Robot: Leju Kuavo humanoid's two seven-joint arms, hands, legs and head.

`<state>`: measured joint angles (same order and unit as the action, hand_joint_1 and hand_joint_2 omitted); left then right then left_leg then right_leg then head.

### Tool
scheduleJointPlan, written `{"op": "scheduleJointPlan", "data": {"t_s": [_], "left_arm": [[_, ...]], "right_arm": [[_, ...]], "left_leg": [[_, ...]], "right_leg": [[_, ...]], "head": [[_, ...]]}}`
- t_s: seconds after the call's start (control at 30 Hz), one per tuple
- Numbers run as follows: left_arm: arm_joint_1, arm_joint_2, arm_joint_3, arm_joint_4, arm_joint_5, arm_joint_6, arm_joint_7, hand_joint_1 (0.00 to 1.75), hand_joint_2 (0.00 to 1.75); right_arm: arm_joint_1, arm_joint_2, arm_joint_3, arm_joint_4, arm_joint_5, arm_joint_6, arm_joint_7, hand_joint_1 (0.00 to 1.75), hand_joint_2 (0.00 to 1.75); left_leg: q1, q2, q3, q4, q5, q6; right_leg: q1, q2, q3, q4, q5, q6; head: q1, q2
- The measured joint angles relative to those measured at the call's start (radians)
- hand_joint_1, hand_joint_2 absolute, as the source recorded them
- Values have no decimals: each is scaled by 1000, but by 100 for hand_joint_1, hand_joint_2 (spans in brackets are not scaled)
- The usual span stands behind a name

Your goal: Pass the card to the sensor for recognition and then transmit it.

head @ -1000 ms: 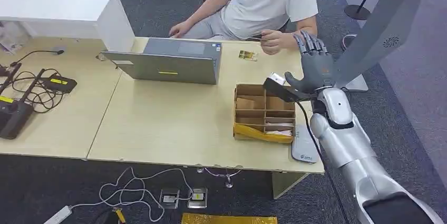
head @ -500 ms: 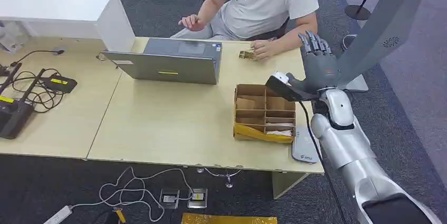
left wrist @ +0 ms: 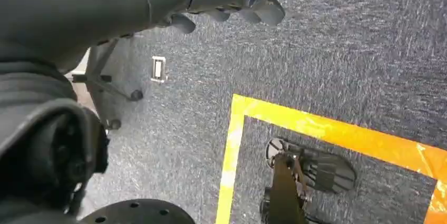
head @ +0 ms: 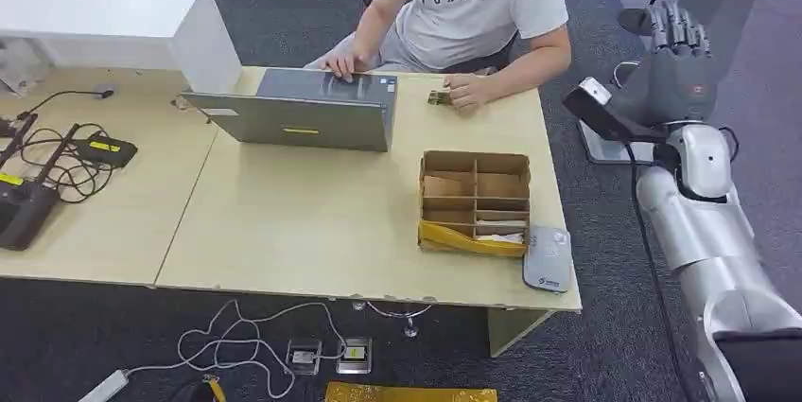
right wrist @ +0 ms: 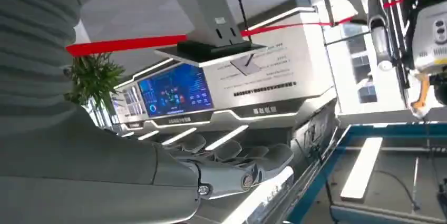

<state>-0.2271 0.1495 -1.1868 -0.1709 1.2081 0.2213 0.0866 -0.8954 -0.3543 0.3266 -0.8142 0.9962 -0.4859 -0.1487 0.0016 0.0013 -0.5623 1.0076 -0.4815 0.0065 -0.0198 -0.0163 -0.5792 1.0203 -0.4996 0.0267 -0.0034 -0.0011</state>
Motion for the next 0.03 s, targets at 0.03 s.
{"op": "scheduleJointPlan", "data": {"t_s": [0.03], "left_arm": [[-1, 0, 0, 0, 0, 0, 0, 0, 0]], "right_arm": [[-20, -21, -11, 33, -42, -8, -22, 0, 175]], "left_leg": [[0, 0, 0, 1, 0, 0]], "right_leg": [[0, 0, -1, 0, 0, 0]], "head": [[0, 0]]}}
